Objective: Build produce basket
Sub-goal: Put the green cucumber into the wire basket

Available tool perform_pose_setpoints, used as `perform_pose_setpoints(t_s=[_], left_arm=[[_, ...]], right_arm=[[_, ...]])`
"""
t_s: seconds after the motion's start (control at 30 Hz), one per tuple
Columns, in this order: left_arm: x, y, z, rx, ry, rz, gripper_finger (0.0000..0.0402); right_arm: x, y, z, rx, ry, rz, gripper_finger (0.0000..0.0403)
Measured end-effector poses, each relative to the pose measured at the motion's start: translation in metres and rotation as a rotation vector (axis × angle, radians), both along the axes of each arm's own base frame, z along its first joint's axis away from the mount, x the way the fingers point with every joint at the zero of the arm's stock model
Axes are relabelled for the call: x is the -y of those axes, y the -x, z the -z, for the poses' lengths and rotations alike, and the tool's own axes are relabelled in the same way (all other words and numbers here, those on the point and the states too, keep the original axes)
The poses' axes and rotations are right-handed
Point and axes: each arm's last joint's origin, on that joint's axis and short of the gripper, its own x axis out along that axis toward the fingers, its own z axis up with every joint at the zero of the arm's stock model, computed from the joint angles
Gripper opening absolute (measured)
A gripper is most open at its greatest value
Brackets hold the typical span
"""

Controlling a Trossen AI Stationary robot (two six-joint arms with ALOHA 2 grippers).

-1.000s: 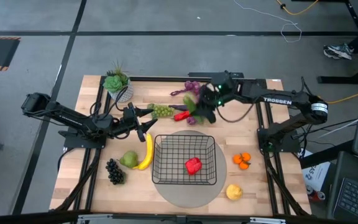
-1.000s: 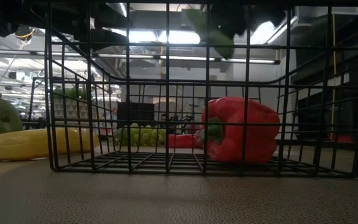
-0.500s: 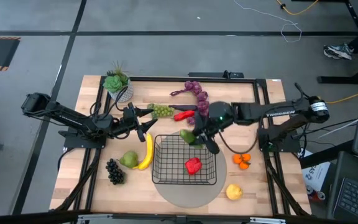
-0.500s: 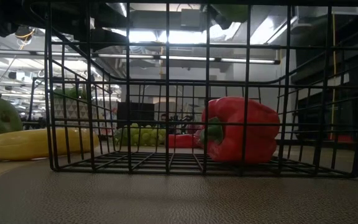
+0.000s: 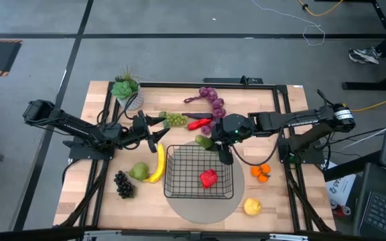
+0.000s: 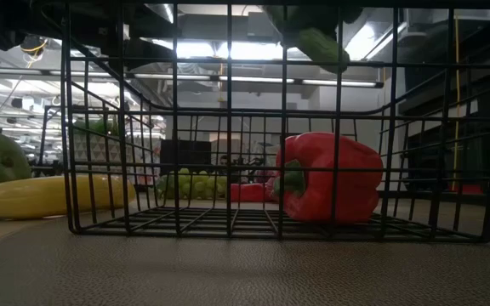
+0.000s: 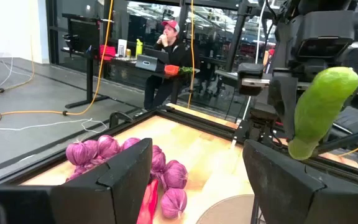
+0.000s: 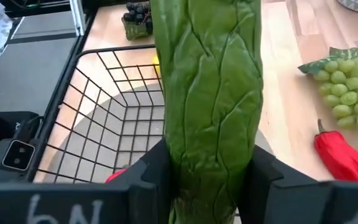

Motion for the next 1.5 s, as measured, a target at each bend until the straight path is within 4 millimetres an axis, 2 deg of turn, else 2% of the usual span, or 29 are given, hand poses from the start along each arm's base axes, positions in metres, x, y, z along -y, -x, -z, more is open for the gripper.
perform_pose_setpoints(t_s=[0.63, 1.5], left_arm=[[0.0, 0.0, 0.0, 0.0, 0.0, 0.0, 0.0247], [0.0, 0.0, 0.0001, 0.0, 0.0, 0.0, 0.0247]], right_arm=[[0.0001, 0.0034, 0.004, -0.055, 0.003, -0.003, 0.0118], [0.0001, 0.0033, 0.0039, -0.04, 0.062, -0.053, 0.0132]])
